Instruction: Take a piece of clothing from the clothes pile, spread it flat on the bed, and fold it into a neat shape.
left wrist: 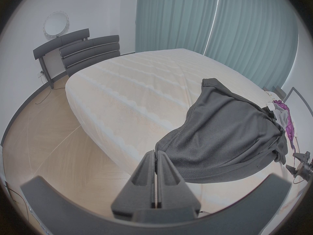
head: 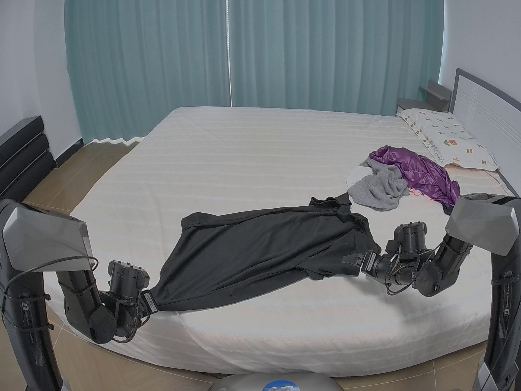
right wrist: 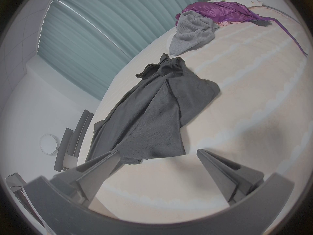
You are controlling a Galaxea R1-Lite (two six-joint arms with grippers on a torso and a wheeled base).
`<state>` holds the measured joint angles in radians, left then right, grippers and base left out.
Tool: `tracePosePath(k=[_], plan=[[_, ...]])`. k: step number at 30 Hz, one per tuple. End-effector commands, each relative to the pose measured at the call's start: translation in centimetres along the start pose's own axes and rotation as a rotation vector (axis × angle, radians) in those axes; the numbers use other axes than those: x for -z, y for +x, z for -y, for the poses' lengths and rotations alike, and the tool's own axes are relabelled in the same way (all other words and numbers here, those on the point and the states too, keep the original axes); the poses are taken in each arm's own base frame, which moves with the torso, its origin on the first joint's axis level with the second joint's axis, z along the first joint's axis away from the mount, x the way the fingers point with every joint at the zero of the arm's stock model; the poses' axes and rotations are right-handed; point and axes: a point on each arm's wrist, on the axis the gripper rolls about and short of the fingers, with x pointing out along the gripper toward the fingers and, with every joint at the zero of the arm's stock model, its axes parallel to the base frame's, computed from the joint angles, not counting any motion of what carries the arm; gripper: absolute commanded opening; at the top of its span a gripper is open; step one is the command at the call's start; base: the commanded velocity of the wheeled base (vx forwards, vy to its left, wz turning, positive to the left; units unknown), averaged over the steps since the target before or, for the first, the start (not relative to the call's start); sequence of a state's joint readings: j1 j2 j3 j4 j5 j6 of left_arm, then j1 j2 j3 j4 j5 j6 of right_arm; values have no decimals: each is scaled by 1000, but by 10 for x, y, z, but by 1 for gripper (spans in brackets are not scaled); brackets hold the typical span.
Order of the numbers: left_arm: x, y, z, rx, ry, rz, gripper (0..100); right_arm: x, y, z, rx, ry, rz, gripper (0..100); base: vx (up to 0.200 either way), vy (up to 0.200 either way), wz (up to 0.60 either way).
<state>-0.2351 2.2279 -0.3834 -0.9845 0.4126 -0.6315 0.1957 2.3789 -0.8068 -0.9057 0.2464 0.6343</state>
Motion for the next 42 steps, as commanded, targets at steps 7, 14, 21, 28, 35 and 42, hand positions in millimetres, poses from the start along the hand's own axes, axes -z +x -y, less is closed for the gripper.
tracePosePath(k=[7,14,21,28,35,42], plan=[[0,0,0,0,-2,0,0,6,33,1,15,-18,-4,0,0,0,0],[0,0,0,0,2,-2,0,4,12,-1,33,-12,7,0,0,0,0],[1,-4,-2,-1,8,-5,0,1,-24,-5,23,9,13,0,0,0,0],[0,-14,-2,11,20,0,0,8,-76,-2,5,43,-27,0,0,0,0],[5,-30,-5,27,93,-11,0,20,-121,12,25,89,-46,0,0,0,0],[15,-36,-6,28,140,-43,0,36,-148,22,57,87,-83,0,0,0,0]])
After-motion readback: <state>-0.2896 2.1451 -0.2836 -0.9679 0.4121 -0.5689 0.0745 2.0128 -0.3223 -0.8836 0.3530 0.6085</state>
